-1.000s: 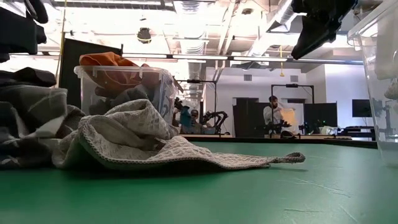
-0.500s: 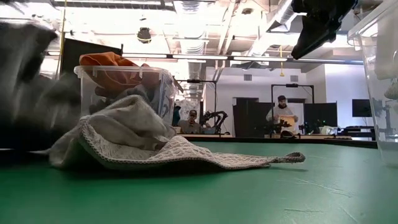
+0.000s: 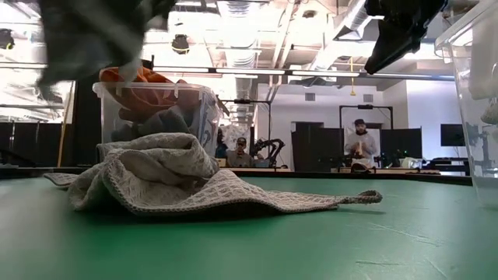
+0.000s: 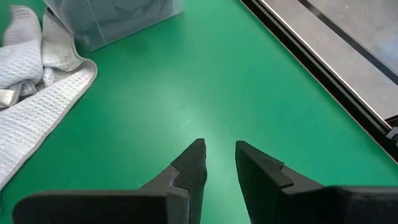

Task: Sort towels by color in basket
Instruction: Put the gray patterned towel into the top transparent bin, then put the light gray towel into the top transparent bin

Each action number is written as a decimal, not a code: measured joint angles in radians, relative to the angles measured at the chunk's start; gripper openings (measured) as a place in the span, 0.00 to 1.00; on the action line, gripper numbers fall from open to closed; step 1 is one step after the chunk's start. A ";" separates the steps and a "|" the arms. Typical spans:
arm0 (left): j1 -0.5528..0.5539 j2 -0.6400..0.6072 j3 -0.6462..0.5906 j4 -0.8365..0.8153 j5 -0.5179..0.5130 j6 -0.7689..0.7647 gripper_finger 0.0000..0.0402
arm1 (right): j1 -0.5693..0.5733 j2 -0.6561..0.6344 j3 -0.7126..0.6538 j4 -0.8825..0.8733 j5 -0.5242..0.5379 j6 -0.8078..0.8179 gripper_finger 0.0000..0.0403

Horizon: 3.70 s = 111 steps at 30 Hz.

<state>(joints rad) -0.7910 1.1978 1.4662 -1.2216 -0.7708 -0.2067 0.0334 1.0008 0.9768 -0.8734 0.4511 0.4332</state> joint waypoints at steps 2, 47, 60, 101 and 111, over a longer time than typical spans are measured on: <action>0.020 -0.016 0.033 0.017 -0.088 0.084 0.05 | 0.000 0.000 0.000 0.000 0.000 0.000 0.29; 1.034 0.022 -0.655 0.694 0.431 0.377 0.05 | 0.044 0.000 0.000 0.051 -0.002 0.004 0.29; 1.092 0.303 -0.649 0.762 0.632 0.426 0.05 | 0.046 0.000 0.000 0.052 -0.001 0.012 0.29; 0.991 -0.113 -0.352 0.465 0.665 0.370 0.57 | 0.059 0.000 0.000 0.052 0.000 0.011 0.29; 0.921 -0.117 -0.356 0.471 0.695 0.335 0.56 | 0.059 0.000 0.000 0.062 0.000 0.012 0.29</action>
<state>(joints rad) 0.1297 1.0807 1.1103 -0.7511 -0.0757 0.1287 0.0925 1.0011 0.9768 -0.8119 0.4511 0.4450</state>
